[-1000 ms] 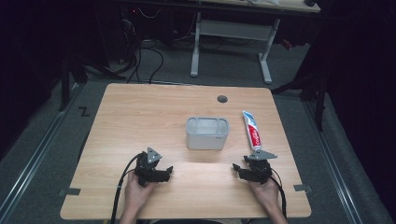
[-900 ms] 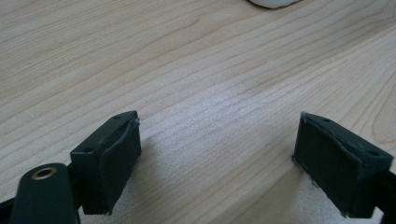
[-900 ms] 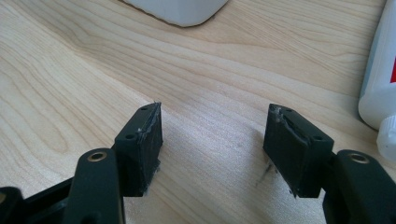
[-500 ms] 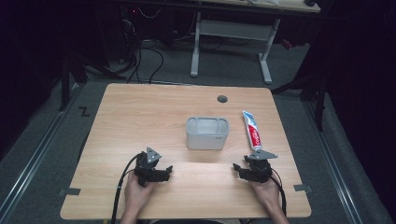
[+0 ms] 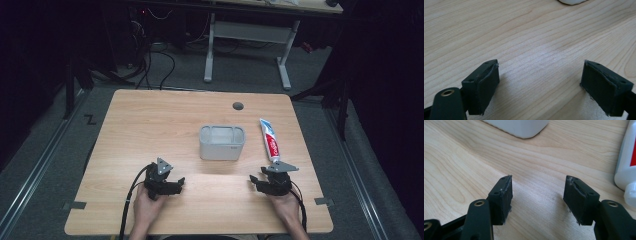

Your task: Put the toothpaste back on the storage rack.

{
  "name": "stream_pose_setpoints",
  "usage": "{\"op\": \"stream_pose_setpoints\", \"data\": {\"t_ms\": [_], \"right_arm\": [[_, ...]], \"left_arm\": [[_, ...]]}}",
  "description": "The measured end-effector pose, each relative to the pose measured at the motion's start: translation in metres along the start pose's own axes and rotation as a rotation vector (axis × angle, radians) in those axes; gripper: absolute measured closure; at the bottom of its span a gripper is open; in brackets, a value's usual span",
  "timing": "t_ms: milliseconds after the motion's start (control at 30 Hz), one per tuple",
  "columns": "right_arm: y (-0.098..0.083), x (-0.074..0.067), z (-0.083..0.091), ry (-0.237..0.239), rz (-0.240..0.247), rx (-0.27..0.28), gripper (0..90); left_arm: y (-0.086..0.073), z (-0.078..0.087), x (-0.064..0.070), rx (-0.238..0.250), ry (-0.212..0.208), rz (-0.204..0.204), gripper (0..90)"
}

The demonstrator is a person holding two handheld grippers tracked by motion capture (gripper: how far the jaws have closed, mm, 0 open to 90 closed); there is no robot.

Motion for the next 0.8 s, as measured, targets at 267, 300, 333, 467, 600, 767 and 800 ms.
{"op": "stream_pose_setpoints", "data": {"t_ms": [267, 300, 333, 467, 600, 767, 800], "right_arm": [[0.002, 0.002, 0.008, 0.000, -0.022, 0.037, 40.4], [0.002, 0.002, 0.009, -0.001, -0.021, 0.042, 40.4], [0.002, 0.002, 0.011, 0.001, -0.027, 0.049, 40.4], [0.004, 0.004, 0.013, 0.003, -0.026, 0.073, 40.4], [0.004, 0.004, 0.015, 0.006, -0.030, 0.077, 40.5], [0.005, 0.006, 0.019, 0.003, -0.033, 0.085, 40.5], [0.005, 0.006, 0.020, 0.002, -0.030, 0.091, 40.5]], "left_arm": [[0.000, 0.000, 0.000, 0.000, 0.001, -0.002, 15.2], [0.000, 0.000, 0.000, -0.001, 0.001, -0.002, 15.2], [0.000, 0.000, 0.000, 0.000, 0.001, -0.002, 15.2], [0.000, 0.000, 0.000, 0.000, 0.001, -0.002, 15.2], [0.000, 0.000, 0.000, -0.001, 0.001, -0.002, 15.2], [0.000, 0.000, 0.000, 0.000, 0.002, -0.002, 15.2], [0.000, 0.000, 0.000, 0.000, 0.002, -0.002, 15.3]]}}
Point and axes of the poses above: each handheld gripper's, and its own axes: z roughly backward along the jaws, y roughly out of its top, x roughly to its right, the point moved 3 cm from there along -z, roughly forward along the jaws, and after that the axes turned 2 degrees about z, right-handed, at the moved point
